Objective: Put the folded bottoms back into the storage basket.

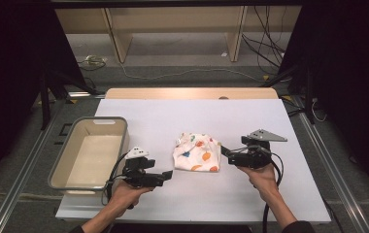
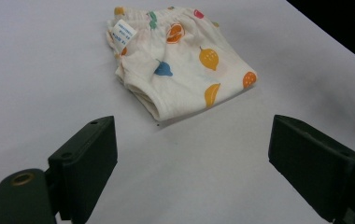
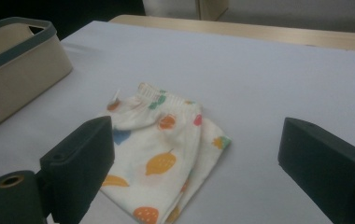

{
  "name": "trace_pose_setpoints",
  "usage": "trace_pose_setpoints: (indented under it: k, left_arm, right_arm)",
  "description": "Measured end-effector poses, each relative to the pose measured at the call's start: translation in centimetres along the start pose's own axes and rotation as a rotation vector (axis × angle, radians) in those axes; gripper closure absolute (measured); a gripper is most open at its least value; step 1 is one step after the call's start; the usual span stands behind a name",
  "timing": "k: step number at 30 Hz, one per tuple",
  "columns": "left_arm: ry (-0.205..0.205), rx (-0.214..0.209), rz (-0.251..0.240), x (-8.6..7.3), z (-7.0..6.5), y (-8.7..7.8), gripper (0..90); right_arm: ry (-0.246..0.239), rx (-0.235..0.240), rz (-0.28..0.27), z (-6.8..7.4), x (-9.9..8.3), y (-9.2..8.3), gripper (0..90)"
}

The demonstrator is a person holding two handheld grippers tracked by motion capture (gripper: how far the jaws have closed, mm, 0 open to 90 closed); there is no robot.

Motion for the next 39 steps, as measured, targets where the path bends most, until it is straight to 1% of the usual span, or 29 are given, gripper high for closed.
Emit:
trace_pose_setpoints:
  k: [1, 3, 4, 5, 6, 8, 9, 10, 11, 13, 15, 16, 17, 20, 22, 23, 25, 26, 28, 29, 30, 31, 35, 37, 39]
  left_arm:
    - [-0.008, 0.002, 0.004, 0.0, 0.1, 0.1, 15.8]
    - [-0.021, 0.001, 0.02, -0.1, 0.3, 0.4, 16.0]
    - [-0.038, 0.002, 0.028, -0.2, 0.4, 0.5, 16.3]
    - [-0.058, 0.001, 0.032, -0.2, 0.5, 0.6, 16.3]
    - [-0.089, 0.003, 0.039, -0.3, 0.9, 0.9, 16.4]
    - [-0.097, 0.004, 0.047, -0.3, 1.0, 0.9, 16.5]
    - [-0.105, 0.002, 0.047, -0.3, 1.1, 1.0, 17.0]
    - [-0.111, 0.002, 0.049, -0.3, 1.2, 1.1, 17.0]
    - [-0.114, 0.001, 0.058, -0.3, 1.3, 1.1, 17.1]
    - [-0.132, 0.0, 0.059, -0.3, 1.4, 1.3, 17.2]
    - [-0.138, 0.003, 0.063, -0.3, 1.4, 1.4, 17.3]
    - [-0.131, 0.003, 0.073, -0.3, 1.5, 1.5, 17.5]
    - [-0.131, 0.005, 0.072, -0.3, 1.4, 1.6, 17.5]
    - [-0.128, 0.002, 0.089, -0.3, 1.4, 1.8, 17.7]
    - [-0.132, 0.003, 0.091, -0.3, 1.4, 2.0, 17.9]
    - [-0.135, 0.001, 0.095, -0.3, 1.5, 2.1, 18.0]
    - [-0.148, -0.003, 0.094, -0.3, 1.5, 2.2, 18.0]
    - [-0.157, -0.001, 0.093, -0.3, 1.5, 2.4, 18.1]
    - [-0.156, -0.002, 0.097, -0.3, 1.5, 2.5, 18.2]
    - [-0.15, 0.001, 0.105, -0.3, 1.6, 2.6, 18.2]
    - [-0.149, 0.001, 0.109, -0.3, 1.6, 2.7, 18.2]
    - [-0.151, 0.002, 0.106, -0.2, 1.5, 2.8, 18.2]
    - [-0.156, 0.007, 0.115, -0.1, 1.7, 3.2, 18.3]
    - [-0.169, 0.008, 0.114, 0.0, 1.8, 3.3, 18.6]
    - [-0.177, 0.007, 0.116, 0.1, 1.8, 3.5, 18.8]
  right_arm:
    - [0.0, 0.0, 0.0, 0.0, 0.0, 0.0, 11.3]
    - [0.007, 0.002, 0.017, -0.1, 0.0, 0.4, 11.2]
    - [0.013, 0.005, 0.035, -0.2, 0.0, 1.0, 11.2]
    - [0.013, 0.005, 0.035, -0.2, 0.0, 1.0, 11.2]
    - [0.013, 0.007, 0.057, -0.3, 0.0, 1.5, 11.5]
    - [0.011, 0.01, 0.066, -0.3, -0.1, 1.8, 11.5]
    - [0.014, 0.017, 0.088, -0.4, -0.1, 2.3, 12.1]
    - [0.014, 0.017, 0.088, -0.4, -0.1, 2.3, 12.1]
    - [0.021, 0.027, 0.105, -0.4, -0.1, 2.6, 12.6]
    - [0.026, 0.028, 0.111, -0.5, -0.1, 2.8, 12.6]
    - [0.036, 0.036, 0.121, -0.6, -0.1, 3.1, 12.6]
    - [0.043, 0.039, 0.126, -0.7, -0.1, 3.2, 12.9]
    - [0.044, 0.045, 0.138, -0.8, -0.1, 3.5, 14.1]
    - [0.033, 0.042, 0.146, -0.9, -0.2, 3.9, 14.8]
    - [0.037, 0.042, 0.149, -1.0, -0.2, 4.1, 14.9]
    - [0.045, 0.049, 0.161, -1.0, -0.2, 4.4, 14.9]
    - [0.049, 0.051, 0.163, -1.0, -0.2, 4.5, 14.9]
    - [0.054, 0.056, 0.172, -1.0, -0.2, 4.8, 15.0]
    - [0.053, 0.059, 0.178, -1.0, -0.2, 5.0, 14.9]
    - [0.048, 0.065, 0.194, -0.9, -0.3, 5.3, 14.9]
    - [0.048, 0.065, 0.194, -0.9, -0.3, 5.3, 14.9]
    - [0.045, 0.07, 0.207, -0.9, -0.4, 5.7, 14.9]
    - [0.045, 0.076, 0.216, -0.9, -0.2, 6.1, 14.9]
    - [0.057, 0.083, 0.219, -0.9, 0.0, 6.4, 14.9]
    - [0.058, 0.085, 0.22, -1.0, 0.2, 6.7, 15.0]
Point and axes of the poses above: each handheld gripper's, and its own axes: y roughly forward along the jaws, x roughly out of its top, z roughly to its left, the point moved 6 cm from there along y, roughly forward along the jaws, and after that the axes turned 12 degrees about -x, right-handed, at the moved point
